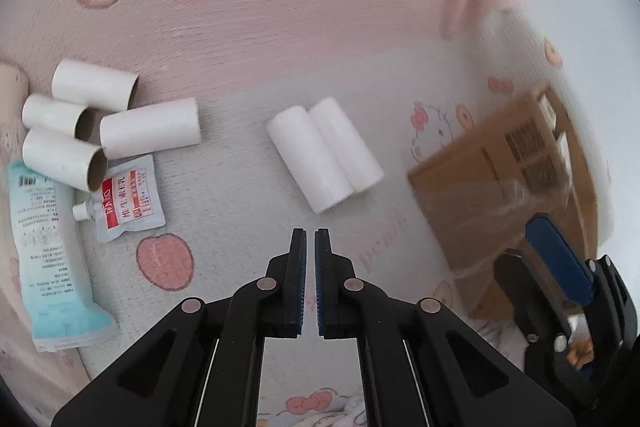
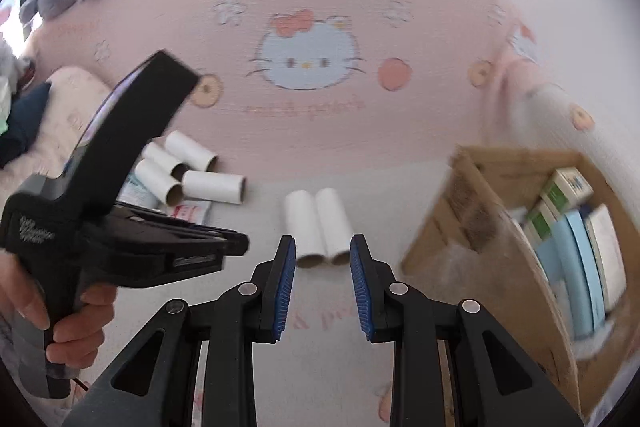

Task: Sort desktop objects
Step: 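Withdraw the left gripper from the box back to the tube pile, then position the left gripper around a lying white paper tube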

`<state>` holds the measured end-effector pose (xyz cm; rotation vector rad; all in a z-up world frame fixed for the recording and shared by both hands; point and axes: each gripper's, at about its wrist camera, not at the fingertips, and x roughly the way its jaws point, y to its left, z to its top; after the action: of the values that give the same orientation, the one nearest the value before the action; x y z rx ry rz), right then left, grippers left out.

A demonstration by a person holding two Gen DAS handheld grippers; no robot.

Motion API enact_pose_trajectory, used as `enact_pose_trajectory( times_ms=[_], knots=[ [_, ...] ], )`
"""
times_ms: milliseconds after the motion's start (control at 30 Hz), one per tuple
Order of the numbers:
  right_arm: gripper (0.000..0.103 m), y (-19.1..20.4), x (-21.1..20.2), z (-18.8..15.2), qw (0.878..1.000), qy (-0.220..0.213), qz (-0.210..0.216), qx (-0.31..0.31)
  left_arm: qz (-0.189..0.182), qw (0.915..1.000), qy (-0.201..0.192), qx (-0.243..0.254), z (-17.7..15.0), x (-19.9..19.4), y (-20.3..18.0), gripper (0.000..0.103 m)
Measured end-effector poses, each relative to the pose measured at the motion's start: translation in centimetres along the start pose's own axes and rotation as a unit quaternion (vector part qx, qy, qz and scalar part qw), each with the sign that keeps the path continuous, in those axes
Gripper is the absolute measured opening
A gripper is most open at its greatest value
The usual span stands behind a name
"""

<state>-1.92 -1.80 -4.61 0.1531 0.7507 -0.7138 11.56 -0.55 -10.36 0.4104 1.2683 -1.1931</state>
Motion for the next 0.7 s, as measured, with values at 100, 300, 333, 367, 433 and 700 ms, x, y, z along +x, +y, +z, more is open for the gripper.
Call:
enact_pose_trajectory(
  times_ms=[100, 300, 333, 367, 433, 700],
  knots=[
    [0.024, 0.9, 1.4, 1.2, 0.999, -0.011, -0.017, -0.045, -0.002, 0.9999, 0.001, -0.016, 0.9, 0.1, 1.1, 0.005],
    [0.024, 0.2, 6.4, 1.0, 1.000, -0.011, -0.005, -0.028, -0.010, 0.9971, 0.019, -0.072, 1.1, 1.6, 4.1, 0.009],
    [0.024, -0.3, 7.5, 0.3, 1.000, -0.004, -0.002, -0.009, -0.013, 0.9963, 0.022, -0.082, 1.0, 1.9, 4.4, 0.009],
    [0.024, -0.7, 8.5, -0.6, 1.000, 0.006, 0.000, 0.014, -0.016, 0.9953, 0.025, -0.092, 1.0, 2.4, 4.8, 0.009],
    [0.024, -1.2, 9.8, -1.7, 0.999, 0.024, 0.008, 0.046, -0.022, 0.9935, 0.028, -0.108, 1.2, 3.3, 5.4, 0.009],
    [0.024, -3.0, 12.4, -4.1, 0.994, 0.045, 0.035, 0.096, -0.051, 0.9923, 0.034, -0.107, 5.3, 6.2, 5.2, 0.027]
  ],
)
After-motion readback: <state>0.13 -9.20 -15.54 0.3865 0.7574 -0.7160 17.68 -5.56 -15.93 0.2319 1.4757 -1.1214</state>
